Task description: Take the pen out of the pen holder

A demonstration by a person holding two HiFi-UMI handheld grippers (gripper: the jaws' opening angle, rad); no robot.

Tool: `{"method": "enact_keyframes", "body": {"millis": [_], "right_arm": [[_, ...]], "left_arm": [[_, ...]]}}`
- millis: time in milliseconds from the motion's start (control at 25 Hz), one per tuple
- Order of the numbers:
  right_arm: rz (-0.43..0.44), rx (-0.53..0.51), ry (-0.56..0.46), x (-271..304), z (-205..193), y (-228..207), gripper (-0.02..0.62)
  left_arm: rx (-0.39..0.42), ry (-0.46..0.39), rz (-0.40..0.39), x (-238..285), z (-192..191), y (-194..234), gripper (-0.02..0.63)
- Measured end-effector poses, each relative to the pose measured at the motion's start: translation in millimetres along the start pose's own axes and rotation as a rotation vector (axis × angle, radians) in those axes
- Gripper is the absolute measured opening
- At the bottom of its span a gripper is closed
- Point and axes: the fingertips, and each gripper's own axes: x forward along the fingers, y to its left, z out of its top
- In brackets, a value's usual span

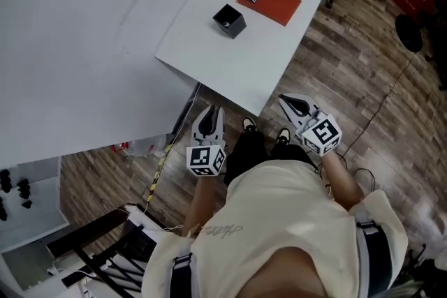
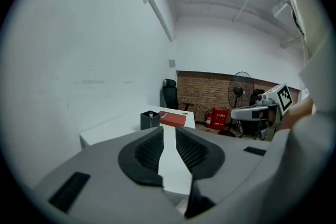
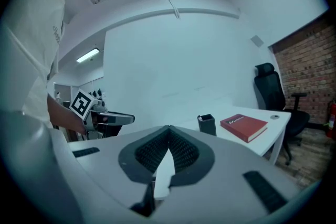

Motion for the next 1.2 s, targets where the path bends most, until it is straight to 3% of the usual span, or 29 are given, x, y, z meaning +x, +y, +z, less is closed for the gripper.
{"method": "enact_keyframes", "body": {"millis": [240, 440, 680, 1200], "right_arm": [[-0.056, -0.033, 0.029, 39, 13, -19, 0.006], [-0.150, -0.048, 0.016, 67, 39, -39, 0.006], [-0.230, -0.049, 0.001, 93, 60, -57, 0.006], [-0.388, -0.024, 0.006, 109, 66, -74, 0.006]], "left_arm": [[-0.021, -0.023, -0.047, 42, 5, 36, 0.083], [0.022, -0.065, -0.112, 84, 32, 63, 0.083], [0.047, -0.057, -0.208, 128, 45, 84, 0.083], [0.057, -0.025, -0.384, 185, 46, 87, 0.083]]}}
